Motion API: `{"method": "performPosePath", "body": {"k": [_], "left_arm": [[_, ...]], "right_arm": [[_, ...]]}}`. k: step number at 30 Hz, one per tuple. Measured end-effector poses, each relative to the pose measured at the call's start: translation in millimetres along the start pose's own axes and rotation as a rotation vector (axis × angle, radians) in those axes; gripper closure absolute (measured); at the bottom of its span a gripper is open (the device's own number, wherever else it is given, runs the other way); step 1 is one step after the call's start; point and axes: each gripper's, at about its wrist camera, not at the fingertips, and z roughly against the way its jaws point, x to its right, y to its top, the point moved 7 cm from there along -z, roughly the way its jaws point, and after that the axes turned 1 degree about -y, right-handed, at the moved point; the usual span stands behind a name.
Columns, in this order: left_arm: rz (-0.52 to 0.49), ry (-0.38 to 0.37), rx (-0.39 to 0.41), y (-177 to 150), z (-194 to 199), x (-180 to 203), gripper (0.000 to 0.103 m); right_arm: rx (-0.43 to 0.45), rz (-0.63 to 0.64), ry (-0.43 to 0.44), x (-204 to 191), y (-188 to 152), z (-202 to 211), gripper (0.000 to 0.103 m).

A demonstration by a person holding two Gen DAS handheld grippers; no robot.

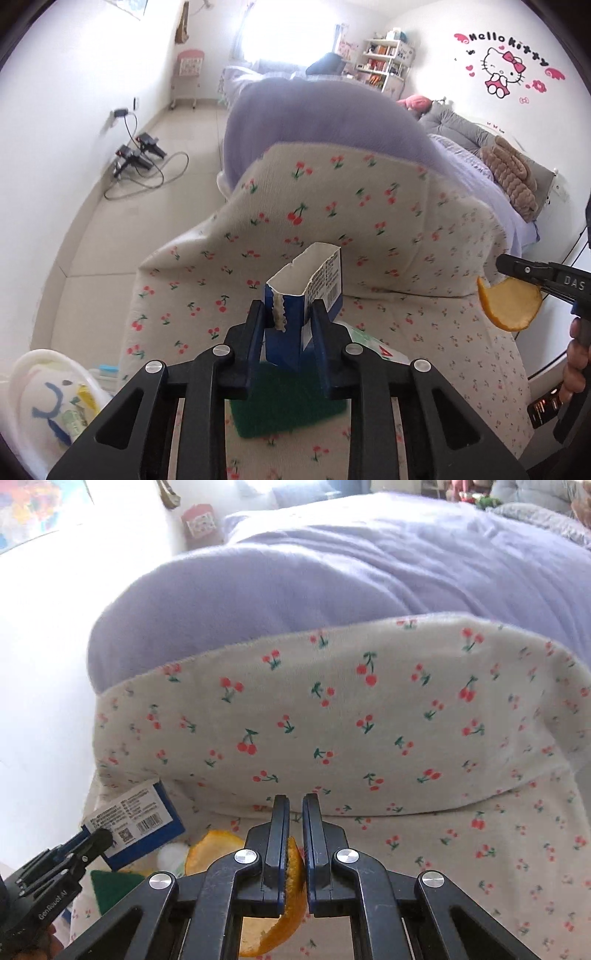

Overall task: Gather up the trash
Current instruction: 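Grasp the small white-and-blue box with the left tool and lift it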

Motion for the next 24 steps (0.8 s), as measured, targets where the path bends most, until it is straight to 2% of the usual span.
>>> {"method": "performPosePath", "body": {"k": [4,8,13,24], "left_arm": [[-0.012,-0.001,0.041,3.5,31.3,6.5,0.077],[0.018,-0.014,0.083,5.9,62.0,12.1,0.077],[0.009,0.007,0.11,5.4,89.3,17.0,0.077],[0.033,0.047,0.168,-4.7,149.6,0.1,0.077]], "right_arm": [[0.022,0.016,0.011,-7.2,-3.0,16.0,0.097],[0.048,0.036,0.031,-23.4,-8.8,30.3,0.097],[0.067,0.046,0.067,-41.7,-15.1,41.6,0.097],[0.112,0.074,0.125,-83.7,-21.1,64.8,0.097]]}}
